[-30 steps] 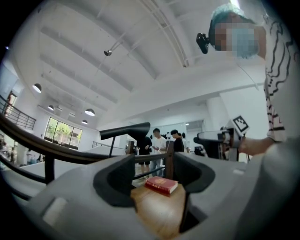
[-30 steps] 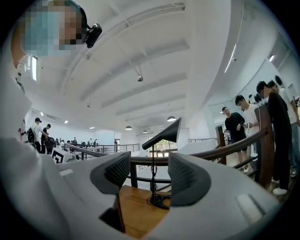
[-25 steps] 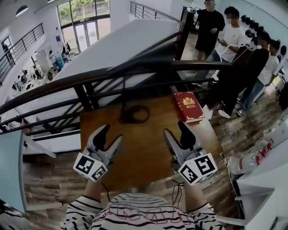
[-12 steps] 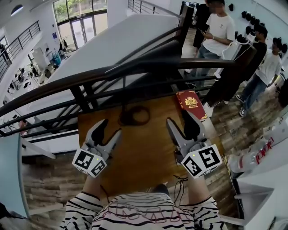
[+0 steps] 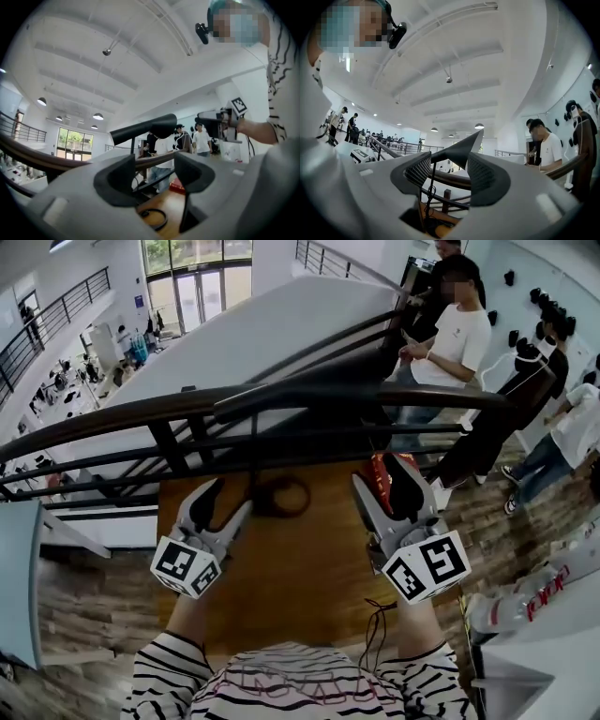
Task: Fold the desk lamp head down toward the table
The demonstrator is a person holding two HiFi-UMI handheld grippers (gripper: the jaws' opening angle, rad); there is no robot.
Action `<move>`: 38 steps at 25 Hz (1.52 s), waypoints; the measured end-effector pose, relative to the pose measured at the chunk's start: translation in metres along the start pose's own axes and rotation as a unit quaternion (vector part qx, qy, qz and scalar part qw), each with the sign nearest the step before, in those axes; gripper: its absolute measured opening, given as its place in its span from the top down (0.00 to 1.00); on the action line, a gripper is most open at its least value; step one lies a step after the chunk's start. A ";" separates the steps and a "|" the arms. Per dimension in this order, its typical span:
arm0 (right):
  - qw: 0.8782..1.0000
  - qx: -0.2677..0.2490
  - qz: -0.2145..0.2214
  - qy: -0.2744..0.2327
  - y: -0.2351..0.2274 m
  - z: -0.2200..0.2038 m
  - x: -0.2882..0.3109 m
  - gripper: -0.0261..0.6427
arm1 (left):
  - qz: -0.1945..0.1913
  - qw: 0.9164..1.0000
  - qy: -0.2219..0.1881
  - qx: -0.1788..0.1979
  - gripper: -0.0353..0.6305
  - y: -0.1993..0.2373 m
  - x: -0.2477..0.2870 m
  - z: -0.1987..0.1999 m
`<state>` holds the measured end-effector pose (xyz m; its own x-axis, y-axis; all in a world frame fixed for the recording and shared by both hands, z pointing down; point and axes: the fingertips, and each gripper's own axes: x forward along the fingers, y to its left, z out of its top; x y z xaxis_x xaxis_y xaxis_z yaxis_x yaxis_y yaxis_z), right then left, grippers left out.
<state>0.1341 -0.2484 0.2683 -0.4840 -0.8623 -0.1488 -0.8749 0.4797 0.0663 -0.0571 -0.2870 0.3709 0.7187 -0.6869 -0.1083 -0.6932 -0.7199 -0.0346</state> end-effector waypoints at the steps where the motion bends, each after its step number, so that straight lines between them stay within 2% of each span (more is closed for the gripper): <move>1: 1.000 -0.004 0.007 -0.002 -0.006 0.003 0.004 0.61 | 0.004 1.000 0.000 0.005 0.57 0.000 0.007 0.001; 10: 0.997 -0.043 0.068 -0.021 -0.029 0.033 0.047 0.62 | 0.032 0.999 0.018 0.023 0.58 0.013 0.056 -0.007; 17: 0.993 -0.074 0.083 -0.039 -0.061 0.066 0.081 0.63 | 0.051 0.998 0.036 0.029 0.58 0.033 0.101 -0.016; 22: 0.990 -0.100 0.092 -0.041 -0.063 0.081 0.105 0.63 | 0.056 0.996 0.060 0.044 0.58 0.050 0.119 -0.031; 28: 0.986 -0.132 0.102 -0.020 -0.059 0.084 0.129 0.63 | 0.063 0.993 0.083 0.047 0.58 0.068 0.134 -0.046; 38: 0.986 -0.138 0.091 0.008 -0.076 0.069 0.149 0.64 | 0.065 0.992 0.102 0.036 0.69 0.088 0.159 -0.061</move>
<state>0.1300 -0.4020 0.1732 -0.6312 -0.7699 -0.0940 -0.7432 0.5657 0.3571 -0.0007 -0.4656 0.4112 0.6132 -0.7853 0.0860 -0.7781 -0.6191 -0.1060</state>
